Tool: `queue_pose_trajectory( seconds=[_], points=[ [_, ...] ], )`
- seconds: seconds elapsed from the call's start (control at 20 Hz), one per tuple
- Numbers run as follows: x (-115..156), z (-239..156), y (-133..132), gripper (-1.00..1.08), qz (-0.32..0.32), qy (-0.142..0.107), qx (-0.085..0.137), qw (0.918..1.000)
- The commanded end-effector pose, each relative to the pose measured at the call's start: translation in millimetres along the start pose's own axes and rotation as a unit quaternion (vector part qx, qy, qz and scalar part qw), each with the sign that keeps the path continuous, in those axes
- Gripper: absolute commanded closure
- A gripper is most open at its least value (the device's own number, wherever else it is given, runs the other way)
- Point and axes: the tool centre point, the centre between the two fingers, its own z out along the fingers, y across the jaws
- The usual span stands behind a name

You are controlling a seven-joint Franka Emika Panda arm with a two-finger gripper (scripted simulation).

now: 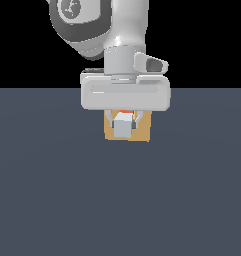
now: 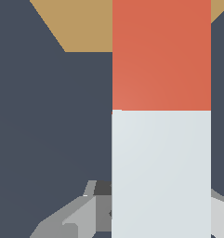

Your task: Insert the peg into the horizontal hole in a box.

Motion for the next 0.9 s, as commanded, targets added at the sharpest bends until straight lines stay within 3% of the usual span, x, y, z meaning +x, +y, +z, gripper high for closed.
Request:
queue_pose_trajectory(
  seconds=[0.0,0.55,0.85],
  points=[
    [0,0,0,1.08,0.000,0.000,0.000,1.0000],
    [1,-1,3,1.08,0.000,0.000,-0.001,1.0000],
    [24,-1,2,1.08,0.000,0.000,-0.001,1.0000]
  ],
)
